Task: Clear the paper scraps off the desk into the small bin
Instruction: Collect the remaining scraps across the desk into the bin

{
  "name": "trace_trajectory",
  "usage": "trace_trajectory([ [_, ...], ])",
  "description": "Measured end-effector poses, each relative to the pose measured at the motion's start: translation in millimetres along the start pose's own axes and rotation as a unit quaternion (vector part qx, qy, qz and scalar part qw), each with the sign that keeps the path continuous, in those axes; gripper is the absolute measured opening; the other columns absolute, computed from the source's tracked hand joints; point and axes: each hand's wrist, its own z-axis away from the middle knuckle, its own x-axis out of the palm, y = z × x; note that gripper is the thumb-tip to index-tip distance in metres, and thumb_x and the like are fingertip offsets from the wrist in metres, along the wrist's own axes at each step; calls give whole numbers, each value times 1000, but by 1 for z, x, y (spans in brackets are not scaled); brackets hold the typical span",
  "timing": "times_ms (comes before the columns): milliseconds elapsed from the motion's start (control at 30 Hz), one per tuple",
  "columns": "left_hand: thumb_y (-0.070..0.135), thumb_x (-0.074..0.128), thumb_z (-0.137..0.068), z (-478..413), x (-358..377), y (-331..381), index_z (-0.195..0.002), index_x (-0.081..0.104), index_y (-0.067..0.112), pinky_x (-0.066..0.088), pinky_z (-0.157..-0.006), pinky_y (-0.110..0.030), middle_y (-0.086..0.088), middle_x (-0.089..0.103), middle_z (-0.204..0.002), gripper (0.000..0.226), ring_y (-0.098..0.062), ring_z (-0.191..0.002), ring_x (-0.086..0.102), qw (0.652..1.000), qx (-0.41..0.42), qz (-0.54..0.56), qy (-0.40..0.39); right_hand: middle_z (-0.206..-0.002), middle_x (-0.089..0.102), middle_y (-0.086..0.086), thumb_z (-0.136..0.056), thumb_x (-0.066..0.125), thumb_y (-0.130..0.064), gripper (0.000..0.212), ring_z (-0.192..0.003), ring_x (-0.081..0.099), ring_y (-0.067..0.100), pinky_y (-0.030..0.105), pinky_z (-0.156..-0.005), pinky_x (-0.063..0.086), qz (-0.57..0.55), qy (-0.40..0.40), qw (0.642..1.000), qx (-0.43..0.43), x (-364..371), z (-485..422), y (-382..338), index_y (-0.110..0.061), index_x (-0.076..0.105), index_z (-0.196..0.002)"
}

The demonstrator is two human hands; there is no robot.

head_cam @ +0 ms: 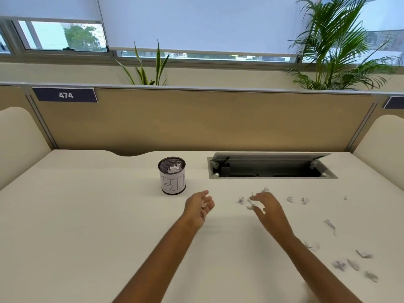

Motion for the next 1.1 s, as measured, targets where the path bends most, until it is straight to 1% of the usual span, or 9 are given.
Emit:
trace_trajectory([
  [100, 1, 35, -98, -16, 6, 43, -68, 44, 13, 30, -31, -7, -2, 35, -64, 34, -11, -52, 36, 992, 100, -67, 37, -137, 44, 21, -88, 58, -10, 36, -128, 39, 33, 39, -108, 29, 53, -41, 995, 76, 3, -31, 27, 1, 52, -121],
  [167, 1, 32, -98, -25, 12, 66, -87, 56, 7, 31, -43, -13, -2, 38, -69, 27, -9, -56, 32, 973, 149, -163, 68, -147, 32, 18, -89, 57, -19, 45, -134, 31, 34, 41, -111, 27, 68, -58, 989, 117, 4, -49, 40, -2, 44, -129],
  [233, 1, 32, -96, -32, 17, 82, -128, 49, 0, 29, -51, -19, -10, 54, -96, 36, -15, -67, 42, 942, 188, -255, 113, -152, 23, 16, -90, 55, -27, 53, -138, 24, 34, 43, -113, 23, 83, -79, 984, 137, 5, -63, 50, -5, 36, -134],
  [333, 1, 32, -95, -41, 23, 95, -144, 31, 7, 33, -72, -23, -14, 37, -146, 49, -24, -106, 44, 917, 205, -320, 120, -153, 19, 16, -91, 52, -33, 59, -141, 18, 32, 44, -116, 17, 84, -121, 977, 155, 9, -77, 57, -6, 30, -138],
  [433, 0, 28, -95, -49, 28, 101, -147, 25, 8, 28, -82, -25, -15, 29, -151, 52, -28, -120, 42, 906, 195, -359, 105, -153, 19, 15, -92, 50, -35, 61, -142, 16, 30, 43, -117, 16, 88, -174, 969, 150, 16, -80, 55, -7, 26, -140],
  [600, -6, 28, -92, -58, 20, 95, -143, 32, 8, 43, -95, -38, -18, 33, -148, 54, -34, -126, 45, 881, 256, -376, 127, -155, 12, 15, -93, 50, -32, 57, -142, 13, 30, 40, -115, 17, 91, -240, 962, 92, 32, -64, 32, -20, 23, -142],
  [800, -20, 28, -83, -53, 13, 46, -121, 55, -2, 37, -106, -33, -19, 53, -130, 51, -28, -123, 48, 847, 380, -352, 122, -132, 40, 16, -93, 43, -18, 33, -114, 46, 30, 40, -100, 41, 139, -208, 968, 5, 57, -28, 10, -14, 44, -126],
  [933, -16, 32, -87, -52, 5, 3, -114, 60, -2, 41, -90, -25, -11, 59, -107, 42, -18, -100, 52, 877, 310, -357, 79, -117, 51, 18, -91, 41, -2, 23, -103, 51, 31, 31, -80, 41, 112, -152, 981, 46, 59, -23, 3, -5, 58, -106],
  [1100, 8, 36, -98, -40, 1, -33, -118, 58, 3, 44, -67, -21, -11, 55, -102, 29, -17, -84, 52, 965, 73, -250, 7, -108, 63, 18, -83, 60, -2, 17, -91, 62, 26, 22, -74, 44, -7, -99, 992, 82, 46, -29, -17, -3, 67, -98],
])
